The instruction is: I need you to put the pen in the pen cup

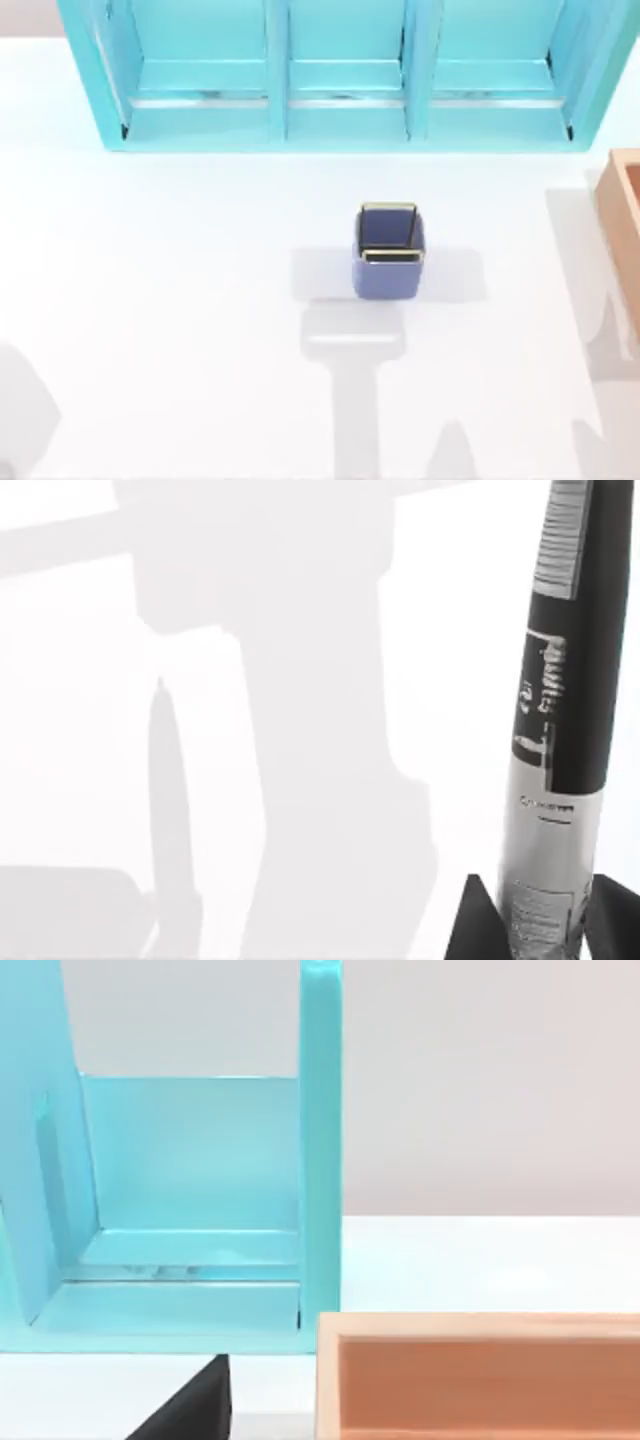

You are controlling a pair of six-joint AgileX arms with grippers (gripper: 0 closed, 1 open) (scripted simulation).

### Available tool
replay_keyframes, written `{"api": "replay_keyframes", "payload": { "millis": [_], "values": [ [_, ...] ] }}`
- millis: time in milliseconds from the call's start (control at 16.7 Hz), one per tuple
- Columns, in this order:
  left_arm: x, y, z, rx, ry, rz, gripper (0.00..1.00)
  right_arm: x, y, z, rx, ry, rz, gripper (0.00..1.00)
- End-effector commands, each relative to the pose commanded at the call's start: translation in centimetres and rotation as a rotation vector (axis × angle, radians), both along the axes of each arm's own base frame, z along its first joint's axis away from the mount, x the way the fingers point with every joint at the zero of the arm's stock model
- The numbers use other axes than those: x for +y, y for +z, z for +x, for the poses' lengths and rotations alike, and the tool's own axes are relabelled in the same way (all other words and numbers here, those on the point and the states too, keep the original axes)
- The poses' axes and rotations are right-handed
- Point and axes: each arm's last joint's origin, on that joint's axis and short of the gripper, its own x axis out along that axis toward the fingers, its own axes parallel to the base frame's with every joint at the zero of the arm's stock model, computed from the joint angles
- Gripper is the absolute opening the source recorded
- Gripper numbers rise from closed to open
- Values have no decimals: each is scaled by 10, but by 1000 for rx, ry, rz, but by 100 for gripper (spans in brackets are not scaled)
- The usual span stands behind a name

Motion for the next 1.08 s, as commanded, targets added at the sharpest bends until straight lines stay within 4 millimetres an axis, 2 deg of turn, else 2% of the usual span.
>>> {"api": "replay_keyframes", "payload": {
  "millis": [120,240,420,540,660,780,840,960,1080],
  "values": [
    [1,0,15,44,-4,18,0,0,0,0,0,0,0,100],
    [-2,0,42,120,-7,55,0,0,0,0,0,0,0,100],
    [-23,-4,106,270,-16,173,0,0,0,0,0,0,0,100],
    [-60,-11,158,361,-29,310,0,0,0,0,0,0,0,100],
    [-122,-19,209,408,-50,497,0,0,0,0,0,0,0,100],
    [-204,-27,245,380,-63,719,0,0,0,0,0,0,0,100],
    [-251,-31,255,335,-67,835,0,0,0,0,0,0,0,100],
    [-349,-37,256,180,-73,1054,0,0,0,0,0,0,0,100],
    [-442,-41,232,-32,-72,1218,0,0,0,0,0,0,0,100]
  ]
}}
